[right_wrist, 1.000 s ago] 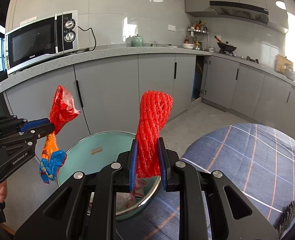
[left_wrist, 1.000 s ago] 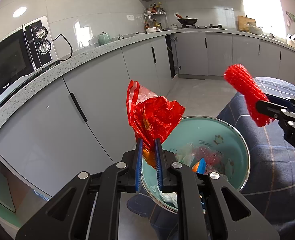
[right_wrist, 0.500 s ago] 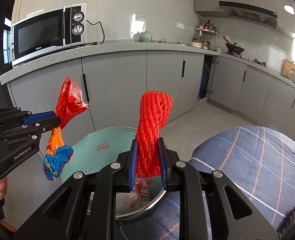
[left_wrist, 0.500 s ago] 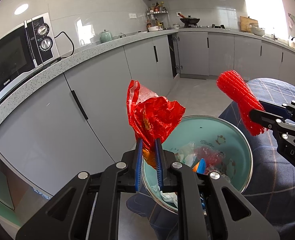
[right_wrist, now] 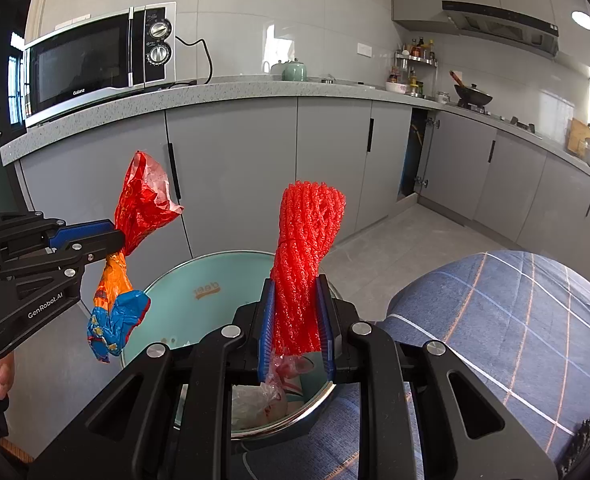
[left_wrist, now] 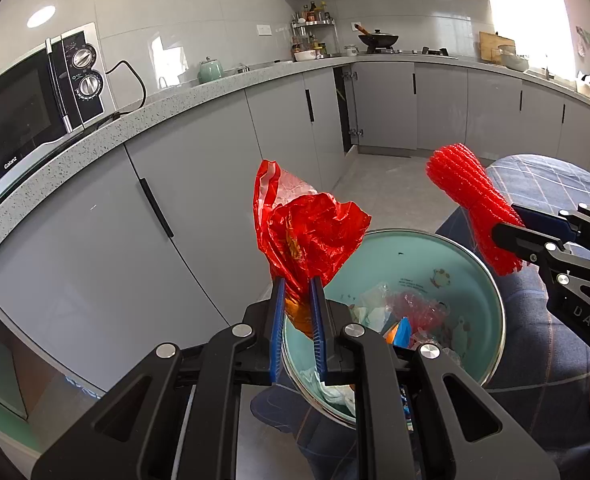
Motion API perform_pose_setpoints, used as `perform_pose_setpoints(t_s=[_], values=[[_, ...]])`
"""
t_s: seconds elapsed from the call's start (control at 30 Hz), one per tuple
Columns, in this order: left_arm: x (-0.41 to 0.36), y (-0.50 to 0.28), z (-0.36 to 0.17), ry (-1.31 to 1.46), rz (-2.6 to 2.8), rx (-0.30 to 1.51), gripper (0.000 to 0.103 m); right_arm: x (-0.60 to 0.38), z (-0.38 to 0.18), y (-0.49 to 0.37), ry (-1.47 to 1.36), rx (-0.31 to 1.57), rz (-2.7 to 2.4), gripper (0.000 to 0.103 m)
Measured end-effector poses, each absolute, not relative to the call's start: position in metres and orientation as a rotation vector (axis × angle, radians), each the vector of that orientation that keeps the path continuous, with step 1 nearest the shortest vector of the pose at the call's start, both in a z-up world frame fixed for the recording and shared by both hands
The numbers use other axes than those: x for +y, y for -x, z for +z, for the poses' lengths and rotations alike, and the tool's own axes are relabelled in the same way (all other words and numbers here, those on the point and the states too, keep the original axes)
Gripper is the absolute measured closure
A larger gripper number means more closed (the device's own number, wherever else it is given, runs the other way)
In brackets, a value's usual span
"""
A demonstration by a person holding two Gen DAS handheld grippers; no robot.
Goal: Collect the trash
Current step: 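Carry the red wrapper and red mesh bag over the teal bin with both grippers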
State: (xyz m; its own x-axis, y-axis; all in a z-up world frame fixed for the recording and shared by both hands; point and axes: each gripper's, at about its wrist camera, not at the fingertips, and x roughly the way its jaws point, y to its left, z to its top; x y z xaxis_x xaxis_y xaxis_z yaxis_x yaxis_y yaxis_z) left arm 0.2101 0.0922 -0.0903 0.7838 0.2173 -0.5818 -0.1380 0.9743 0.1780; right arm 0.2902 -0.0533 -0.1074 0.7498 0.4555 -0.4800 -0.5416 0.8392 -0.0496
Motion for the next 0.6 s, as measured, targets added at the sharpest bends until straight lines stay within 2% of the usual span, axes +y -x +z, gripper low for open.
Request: perform_pose_setpoints(t_s=[0.6], values=[[0.0884, -0.2104, -0.0931, -0.131, 0.171, 0.647, 0.089, -0.0527, -0.1137, -0.2919, 0.194, 0.482, 0.547, 0.082]])
